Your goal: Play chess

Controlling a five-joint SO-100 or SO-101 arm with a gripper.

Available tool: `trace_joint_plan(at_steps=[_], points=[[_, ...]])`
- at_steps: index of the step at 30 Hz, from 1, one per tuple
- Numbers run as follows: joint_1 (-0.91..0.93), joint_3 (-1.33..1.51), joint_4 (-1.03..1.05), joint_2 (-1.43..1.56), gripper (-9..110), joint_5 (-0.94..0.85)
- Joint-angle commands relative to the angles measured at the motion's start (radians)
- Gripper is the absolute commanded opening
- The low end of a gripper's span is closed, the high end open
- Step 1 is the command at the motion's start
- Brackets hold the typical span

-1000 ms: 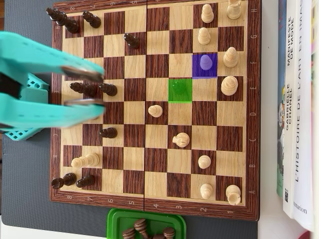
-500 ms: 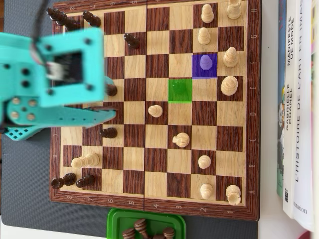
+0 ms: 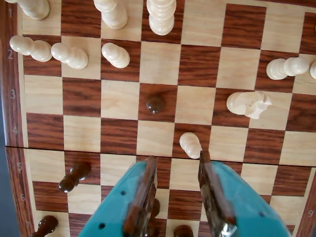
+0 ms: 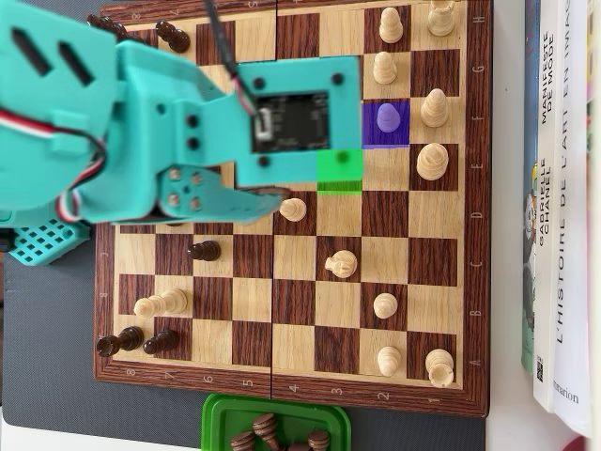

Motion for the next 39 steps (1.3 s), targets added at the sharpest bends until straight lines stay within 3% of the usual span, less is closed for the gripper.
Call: trace_joint_plan(at_steps=[1, 39], points=[[-0.008, -0.069, 0.005, -0.038, 14, 0.011], [-0.057, -0.321, 0.064, -0.439, 17, 0.0]])
